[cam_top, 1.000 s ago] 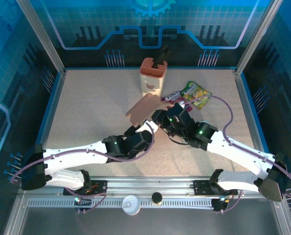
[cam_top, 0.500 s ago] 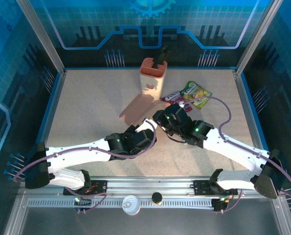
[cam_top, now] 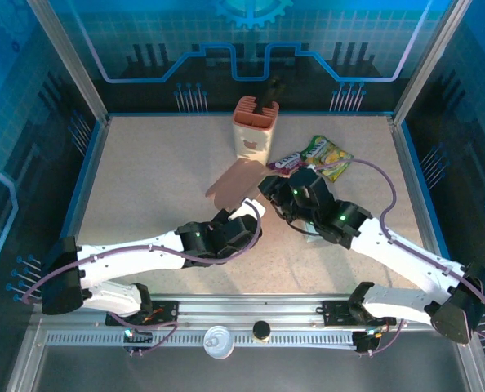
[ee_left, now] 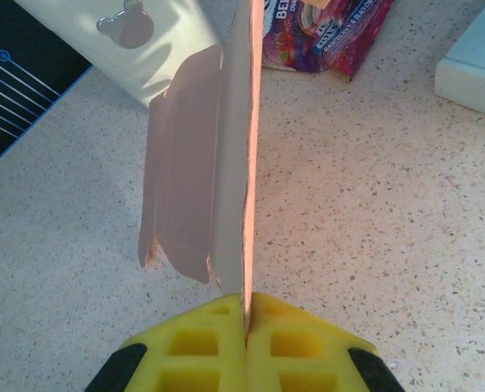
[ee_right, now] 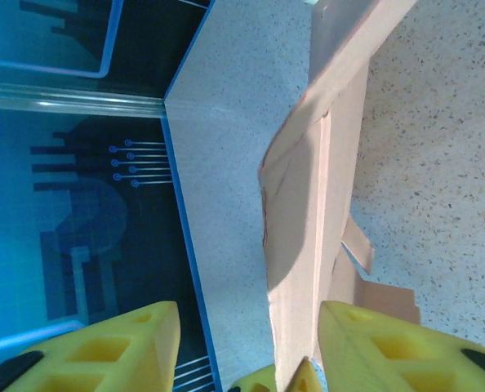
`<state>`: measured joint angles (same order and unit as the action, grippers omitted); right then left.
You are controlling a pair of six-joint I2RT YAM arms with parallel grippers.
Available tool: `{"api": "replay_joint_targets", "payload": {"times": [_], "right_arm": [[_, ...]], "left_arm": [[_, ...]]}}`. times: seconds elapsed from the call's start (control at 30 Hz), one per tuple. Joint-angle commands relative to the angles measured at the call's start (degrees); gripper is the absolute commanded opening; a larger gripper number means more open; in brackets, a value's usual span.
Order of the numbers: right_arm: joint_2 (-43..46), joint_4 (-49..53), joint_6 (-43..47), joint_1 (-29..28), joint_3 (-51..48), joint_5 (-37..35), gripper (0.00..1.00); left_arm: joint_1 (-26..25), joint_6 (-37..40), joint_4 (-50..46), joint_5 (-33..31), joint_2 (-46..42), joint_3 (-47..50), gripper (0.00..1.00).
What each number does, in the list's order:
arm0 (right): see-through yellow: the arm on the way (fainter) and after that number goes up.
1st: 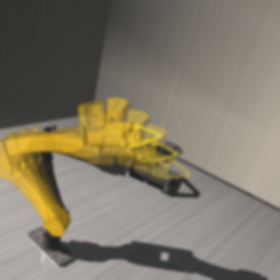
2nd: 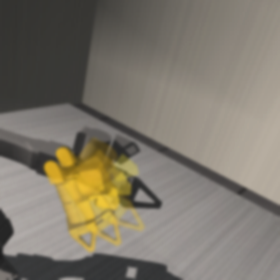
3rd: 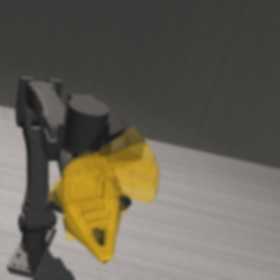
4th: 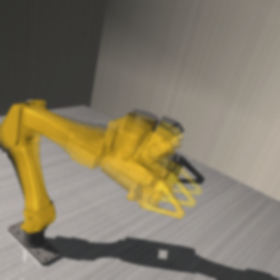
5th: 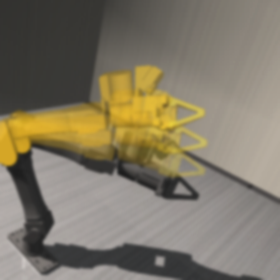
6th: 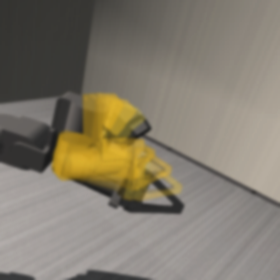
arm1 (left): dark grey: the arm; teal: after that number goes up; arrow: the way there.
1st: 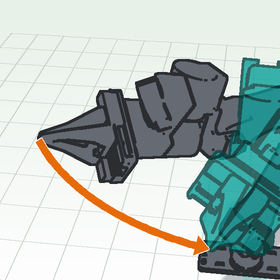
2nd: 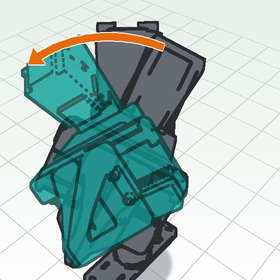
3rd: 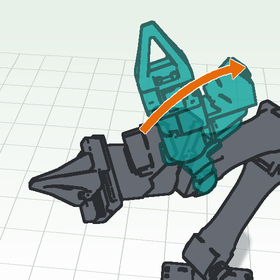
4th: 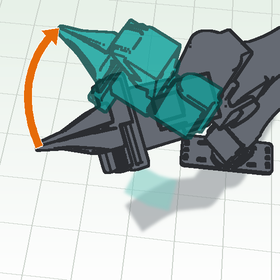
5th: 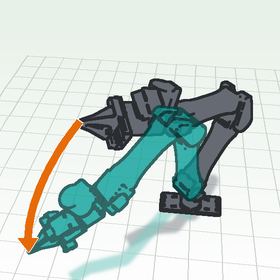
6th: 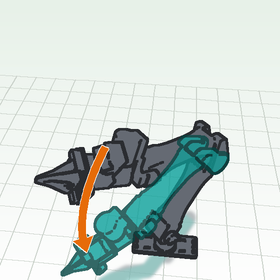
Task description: Fold the paper box
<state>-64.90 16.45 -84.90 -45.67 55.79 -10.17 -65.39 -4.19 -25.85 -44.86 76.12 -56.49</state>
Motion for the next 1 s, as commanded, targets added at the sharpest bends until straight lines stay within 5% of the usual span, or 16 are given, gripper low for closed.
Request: {"api": "replay_joint_targets", "payload": {"times": [0.0, 0.63, 0.83, 0.97], "right_arm": [[-2.4, 1.5, -0.2, 0.8, 2.2, 3.5, 0.52], [-5.9, -1.8, -1.0, 2.0, 0.9, 5.2, 0.21], [-5.5, -2.2, -1.1, 2.0, 0.3, 5.3, 0.01], [-4.7, -2.2, -0.3, 2.3, 0.4, 5.4, 0.00]], "left_arm": [[0.4, -0.2, -0.1, 0.9, -0.5, -2.7, 0.00], [0.4, 0.9, -0.2, 0.2, 1.0, -3.6, 0.00], [0.4, 0.3, -0.1, -0.1, 0.2, -3.5, 0.00], [0.3, -2.2, -1.0, 0.0, -2.9, -3.4, 0.30]]}}
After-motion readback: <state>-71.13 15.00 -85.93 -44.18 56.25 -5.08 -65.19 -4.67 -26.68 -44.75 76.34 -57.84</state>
